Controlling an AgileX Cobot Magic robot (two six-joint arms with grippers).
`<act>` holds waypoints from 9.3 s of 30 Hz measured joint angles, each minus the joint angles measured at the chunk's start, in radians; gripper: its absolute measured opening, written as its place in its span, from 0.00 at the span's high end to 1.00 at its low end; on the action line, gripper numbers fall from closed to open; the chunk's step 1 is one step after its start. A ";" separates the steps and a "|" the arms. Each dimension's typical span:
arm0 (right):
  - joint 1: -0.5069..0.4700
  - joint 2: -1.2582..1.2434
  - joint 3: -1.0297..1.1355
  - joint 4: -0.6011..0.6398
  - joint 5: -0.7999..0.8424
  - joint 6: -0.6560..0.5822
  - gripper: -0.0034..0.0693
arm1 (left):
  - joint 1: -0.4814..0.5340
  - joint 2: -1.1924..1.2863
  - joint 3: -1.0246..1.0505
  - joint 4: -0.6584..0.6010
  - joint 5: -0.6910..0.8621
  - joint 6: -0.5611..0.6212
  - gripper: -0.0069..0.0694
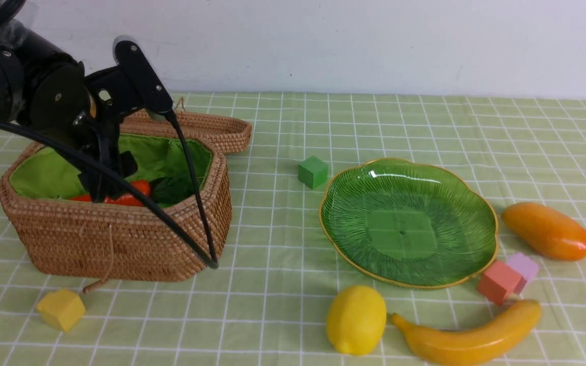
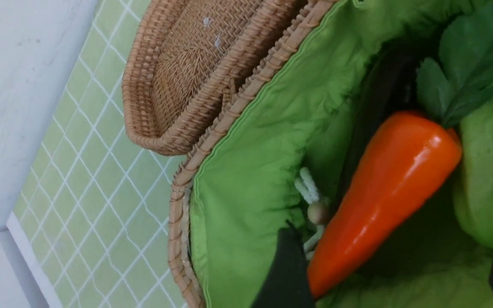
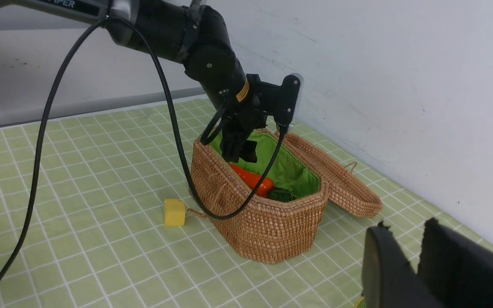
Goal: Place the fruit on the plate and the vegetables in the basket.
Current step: Use the right arm to grab a lemon and put it into the right plate, then use the right arm to grab a banana and put it into the right plate, then use the right arm to grab a mango and put it into the right plate
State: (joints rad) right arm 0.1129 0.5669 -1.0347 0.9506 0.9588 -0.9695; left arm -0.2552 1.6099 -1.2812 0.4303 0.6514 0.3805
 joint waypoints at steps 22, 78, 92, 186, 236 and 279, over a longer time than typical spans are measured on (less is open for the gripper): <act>0.000 0.000 0.000 -0.065 0.034 0.161 0.75 | 0.000 -0.369 0.019 -0.617 0.072 -0.238 0.93; 0.577 1.268 -0.205 -0.990 -0.189 1.680 0.07 | -0.255 -1.027 0.542 -1.180 0.105 0.352 0.93; 0.569 1.296 -0.224 -0.964 -0.201 1.622 0.14 | -0.255 -1.027 0.543 -1.180 0.109 0.352 0.93; 0.270 1.010 0.203 -0.868 -0.295 -0.067 0.22 | -0.255 -1.027 0.543 -1.222 0.082 0.480 0.91; 0.270 0.939 -0.185 -0.644 -0.287 0.512 0.51 | -0.255 -1.027 0.543 -1.232 -0.242 0.480 0.89; -0.024 1.067 -0.373 -1.058 0.031 0.815 0.51 | -0.255 -1.027 0.543 -1.236 -0.074 0.480 0.87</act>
State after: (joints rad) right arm 0.0888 1.6341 -1.4073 -0.1074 0.9898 -0.1548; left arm -0.5107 0.5826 -0.7380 -0.8059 0.5775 0.8603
